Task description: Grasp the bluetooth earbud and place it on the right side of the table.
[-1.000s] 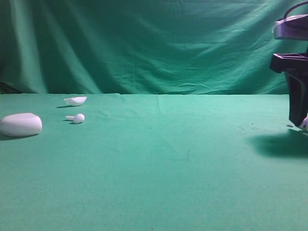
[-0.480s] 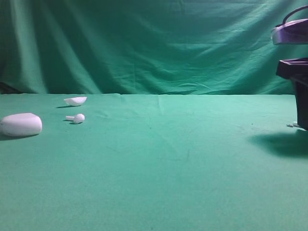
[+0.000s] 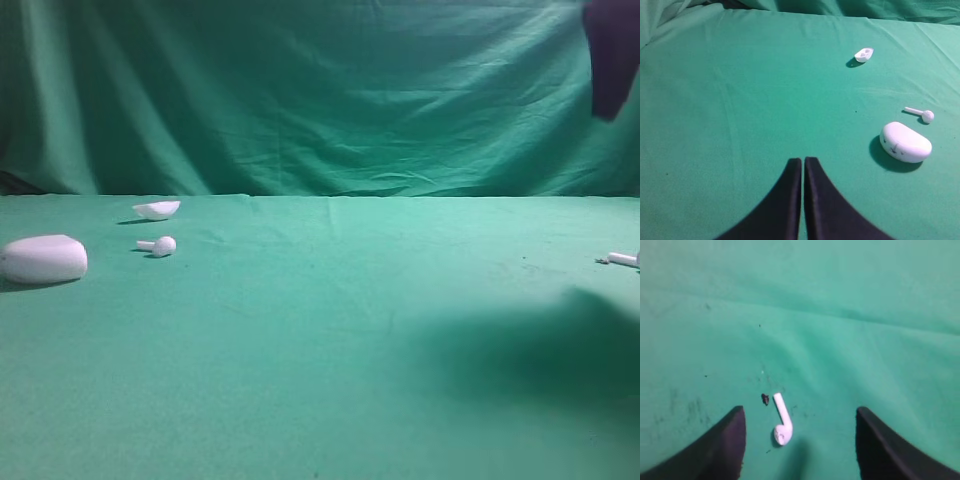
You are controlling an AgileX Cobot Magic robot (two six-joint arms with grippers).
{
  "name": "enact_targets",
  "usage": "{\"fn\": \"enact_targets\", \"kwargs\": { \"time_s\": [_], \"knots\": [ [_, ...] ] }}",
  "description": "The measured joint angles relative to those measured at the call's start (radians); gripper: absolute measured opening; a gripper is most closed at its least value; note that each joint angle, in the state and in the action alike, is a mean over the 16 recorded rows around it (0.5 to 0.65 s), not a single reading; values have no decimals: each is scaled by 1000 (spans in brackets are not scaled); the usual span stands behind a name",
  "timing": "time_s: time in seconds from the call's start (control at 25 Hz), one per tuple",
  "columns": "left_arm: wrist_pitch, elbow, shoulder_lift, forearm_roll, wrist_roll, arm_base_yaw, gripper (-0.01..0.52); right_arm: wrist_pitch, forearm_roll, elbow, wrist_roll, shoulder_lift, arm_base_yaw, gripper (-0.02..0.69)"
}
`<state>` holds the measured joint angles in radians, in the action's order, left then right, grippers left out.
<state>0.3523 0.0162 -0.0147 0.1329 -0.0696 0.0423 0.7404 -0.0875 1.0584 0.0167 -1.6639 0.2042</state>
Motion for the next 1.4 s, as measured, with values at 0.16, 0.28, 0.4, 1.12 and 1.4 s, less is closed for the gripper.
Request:
{"fn": "enact_targets", "kwargs": {
  "time_s": [0.16,0.28,0.4,1.12,1.4],
  "knots": [
    [0,0,0,0,0,0,0,96,33,64,-1,64,0,373],
    [0,0,0,0,0,0,0,164,59,98,-1,127,0,332],
    [0,0,0,0,0,0,0,233,84,117,-2,202,0,267],
    [0,0,0,0,0,0,0,393,136,-62,-3,865,0,0],
    [0,0,0,0,0,0,0,282,151,-211,9,1137,0,0]
  ]
}}
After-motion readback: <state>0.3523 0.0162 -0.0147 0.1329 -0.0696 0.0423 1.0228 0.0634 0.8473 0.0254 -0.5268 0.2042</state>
